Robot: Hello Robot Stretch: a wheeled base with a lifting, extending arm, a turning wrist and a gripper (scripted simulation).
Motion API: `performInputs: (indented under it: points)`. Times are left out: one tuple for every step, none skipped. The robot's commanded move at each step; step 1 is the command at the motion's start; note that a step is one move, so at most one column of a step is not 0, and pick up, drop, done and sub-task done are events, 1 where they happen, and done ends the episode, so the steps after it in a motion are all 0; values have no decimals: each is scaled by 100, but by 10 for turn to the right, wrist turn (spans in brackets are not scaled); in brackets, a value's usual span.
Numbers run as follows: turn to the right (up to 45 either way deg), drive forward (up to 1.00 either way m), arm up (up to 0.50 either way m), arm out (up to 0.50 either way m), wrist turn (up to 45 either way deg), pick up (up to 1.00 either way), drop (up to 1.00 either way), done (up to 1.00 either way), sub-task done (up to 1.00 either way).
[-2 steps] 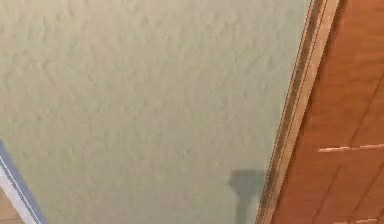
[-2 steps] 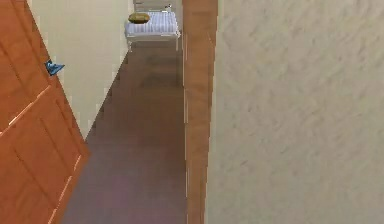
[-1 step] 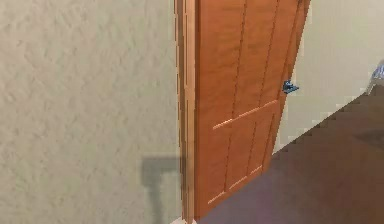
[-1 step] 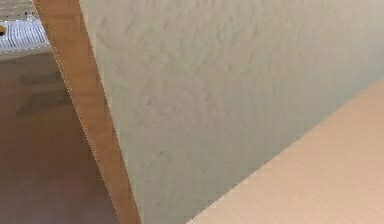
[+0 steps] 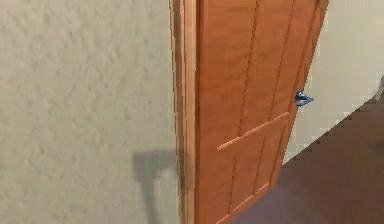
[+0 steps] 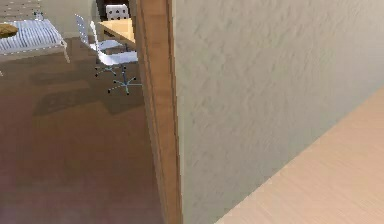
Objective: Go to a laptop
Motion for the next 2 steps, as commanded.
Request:
performInputs:
  points:
    - [60,0,0,0,0,0,0,0,0]
    - [0,40,0,0,0,0,0,0,0]
